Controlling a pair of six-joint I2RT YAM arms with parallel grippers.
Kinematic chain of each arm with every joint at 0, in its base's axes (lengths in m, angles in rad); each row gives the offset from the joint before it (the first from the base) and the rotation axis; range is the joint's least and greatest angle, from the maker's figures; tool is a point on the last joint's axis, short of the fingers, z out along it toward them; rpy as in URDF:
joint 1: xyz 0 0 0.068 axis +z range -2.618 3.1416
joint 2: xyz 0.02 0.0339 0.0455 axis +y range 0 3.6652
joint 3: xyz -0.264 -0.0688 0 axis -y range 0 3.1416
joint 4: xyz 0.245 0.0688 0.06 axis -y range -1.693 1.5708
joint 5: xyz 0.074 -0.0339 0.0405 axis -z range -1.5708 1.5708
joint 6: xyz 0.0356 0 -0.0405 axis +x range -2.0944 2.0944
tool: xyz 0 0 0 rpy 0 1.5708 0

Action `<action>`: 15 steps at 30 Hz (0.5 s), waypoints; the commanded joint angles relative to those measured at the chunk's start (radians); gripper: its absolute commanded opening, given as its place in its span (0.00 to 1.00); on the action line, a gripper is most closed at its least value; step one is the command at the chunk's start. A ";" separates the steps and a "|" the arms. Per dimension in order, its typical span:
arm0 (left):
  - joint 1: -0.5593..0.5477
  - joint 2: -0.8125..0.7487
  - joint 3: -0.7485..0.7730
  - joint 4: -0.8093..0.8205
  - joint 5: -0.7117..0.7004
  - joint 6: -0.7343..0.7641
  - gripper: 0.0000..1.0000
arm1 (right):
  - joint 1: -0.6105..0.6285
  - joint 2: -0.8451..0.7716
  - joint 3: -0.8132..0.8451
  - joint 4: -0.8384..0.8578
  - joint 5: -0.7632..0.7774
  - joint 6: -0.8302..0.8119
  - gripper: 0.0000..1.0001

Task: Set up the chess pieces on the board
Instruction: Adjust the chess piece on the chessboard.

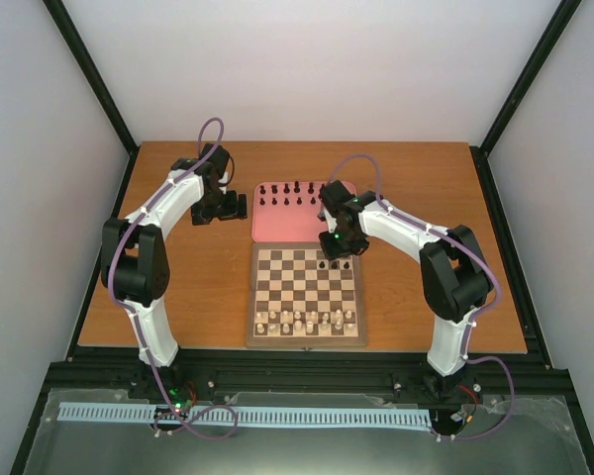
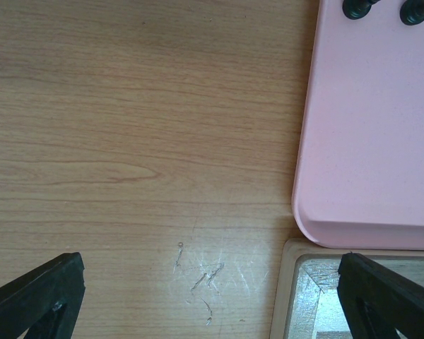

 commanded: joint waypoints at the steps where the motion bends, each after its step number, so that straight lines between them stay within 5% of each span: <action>1: -0.001 -0.004 0.035 -0.002 -0.005 0.010 1.00 | -0.006 0.001 0.029 -0.008 -0.005 -0.016 0.38; 15: -0.001 0.019 0.069 -0.013 -0.002 0.011 1.00 | -0.014 -0.056 0.173 -0.054 0.080 -0.030 0.49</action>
